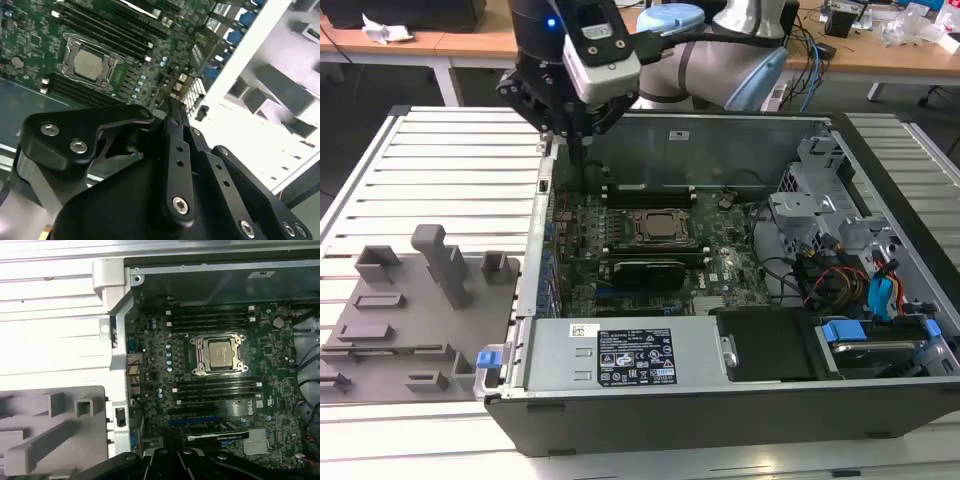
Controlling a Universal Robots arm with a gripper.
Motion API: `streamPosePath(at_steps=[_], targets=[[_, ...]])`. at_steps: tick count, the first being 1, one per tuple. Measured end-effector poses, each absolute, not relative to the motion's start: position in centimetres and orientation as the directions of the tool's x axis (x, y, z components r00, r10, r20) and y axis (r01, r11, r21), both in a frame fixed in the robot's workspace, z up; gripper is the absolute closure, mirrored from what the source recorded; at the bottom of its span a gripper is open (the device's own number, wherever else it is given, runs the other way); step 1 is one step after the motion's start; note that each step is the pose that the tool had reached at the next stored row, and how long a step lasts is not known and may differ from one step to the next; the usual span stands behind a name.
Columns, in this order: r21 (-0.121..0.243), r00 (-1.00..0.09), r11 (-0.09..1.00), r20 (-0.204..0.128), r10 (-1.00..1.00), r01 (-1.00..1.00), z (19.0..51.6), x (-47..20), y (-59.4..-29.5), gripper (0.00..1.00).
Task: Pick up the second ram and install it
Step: 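Reach for the second ram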
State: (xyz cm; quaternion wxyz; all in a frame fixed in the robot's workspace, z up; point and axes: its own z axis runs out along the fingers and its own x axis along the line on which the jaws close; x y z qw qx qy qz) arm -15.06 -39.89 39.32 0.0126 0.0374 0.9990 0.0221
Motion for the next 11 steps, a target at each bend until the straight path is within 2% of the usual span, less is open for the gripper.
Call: streamPosePath(at_steps=[11], targets=[[0.045, -0.997, 0.996, -0.024, 0.075, 0.074, 39.2, -22.1, -39.9, 0.89]])
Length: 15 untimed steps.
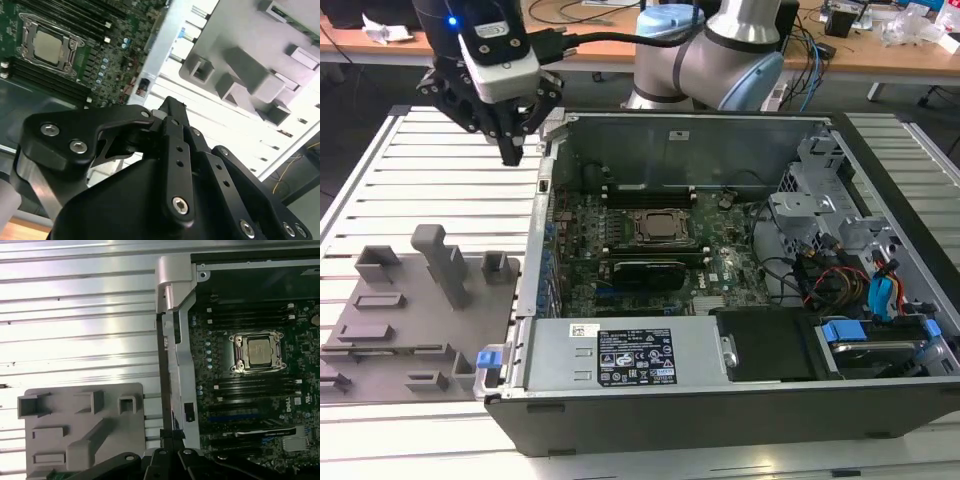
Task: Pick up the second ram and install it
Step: 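Reach for the second ram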
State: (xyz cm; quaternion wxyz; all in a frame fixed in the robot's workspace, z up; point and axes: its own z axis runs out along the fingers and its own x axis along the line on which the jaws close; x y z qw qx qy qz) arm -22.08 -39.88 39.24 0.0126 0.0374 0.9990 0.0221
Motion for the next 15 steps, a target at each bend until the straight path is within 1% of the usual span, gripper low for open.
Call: streamPosePath(at_steps=[5, 8, 15], targets=[[0.045, -0.997, 0.996, -0.024, 0.075, 0.074, 39.2, -24.4, -39.9, 0.89], [0.045, -0.997, 0.996, -0.023, 0.075, 0.074, 39.2, -27.3, -40.0, 0.89], [0.046, -0.997, 0.996, -0.023, 0.075, 0.074, 39.1, -30.3, -41.6, 0.89]])
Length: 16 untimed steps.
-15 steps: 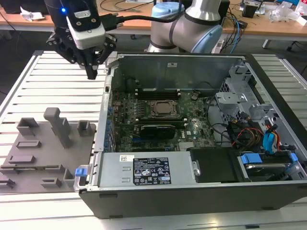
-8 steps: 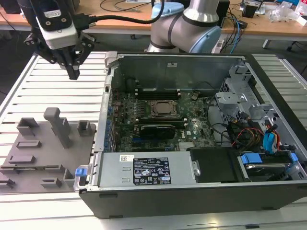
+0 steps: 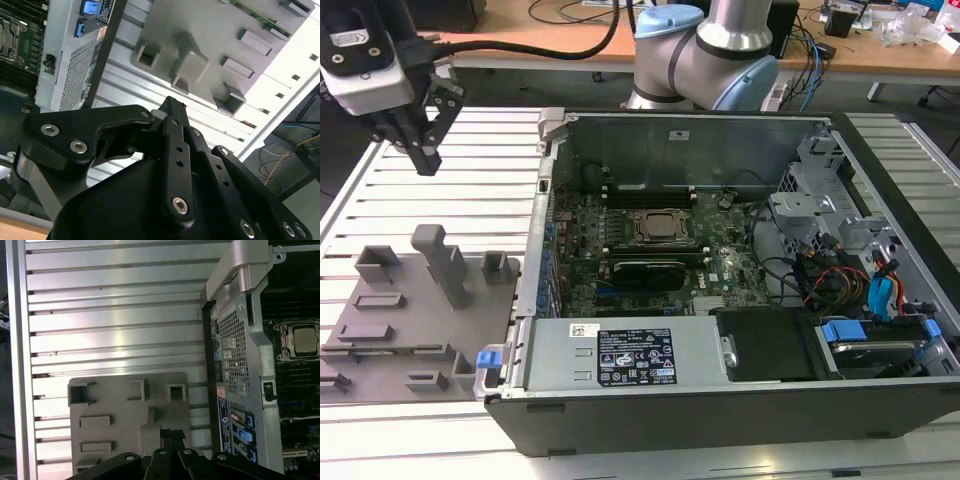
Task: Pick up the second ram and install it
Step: 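Reach for the second ram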
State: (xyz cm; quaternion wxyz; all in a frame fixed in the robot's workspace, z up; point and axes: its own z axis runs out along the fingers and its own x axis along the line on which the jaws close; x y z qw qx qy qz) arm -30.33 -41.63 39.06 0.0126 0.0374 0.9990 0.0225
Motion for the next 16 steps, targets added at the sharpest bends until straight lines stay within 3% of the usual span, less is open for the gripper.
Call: streamPosePath(at_steps=[16], targets=[[0.046, -0.997, 0.996, -0.023, 0.075, 0.074, 38.3, -33.6, -47.1, 0.89]])
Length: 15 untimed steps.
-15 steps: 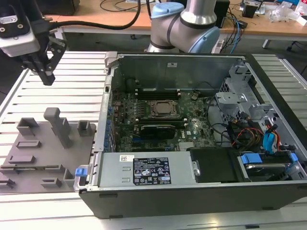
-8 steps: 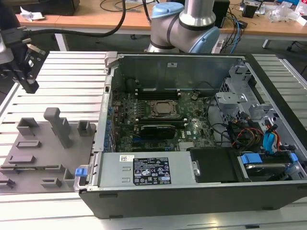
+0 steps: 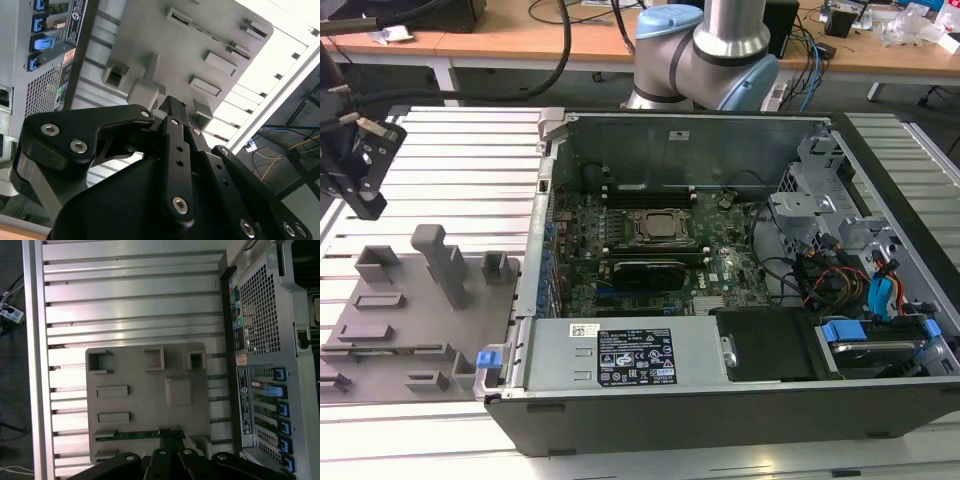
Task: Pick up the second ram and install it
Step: 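Reach for the second ram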
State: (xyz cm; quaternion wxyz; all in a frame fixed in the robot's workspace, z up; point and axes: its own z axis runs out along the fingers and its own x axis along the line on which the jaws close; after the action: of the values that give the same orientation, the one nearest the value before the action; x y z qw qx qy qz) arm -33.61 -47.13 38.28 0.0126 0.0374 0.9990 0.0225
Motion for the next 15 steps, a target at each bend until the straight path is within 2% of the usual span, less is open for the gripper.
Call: streamPosePath(at_steps=[7, 15], targets=[[0.046, -0.997, 0.996, -0.023, 0.075, 0.074, 37.9, -34.8, -49.0, 0.89], [0.046, -0.997, 0.996, -0.023, 0.075, 0.074, 37.8, -35.3, -49.1, 0.89]])
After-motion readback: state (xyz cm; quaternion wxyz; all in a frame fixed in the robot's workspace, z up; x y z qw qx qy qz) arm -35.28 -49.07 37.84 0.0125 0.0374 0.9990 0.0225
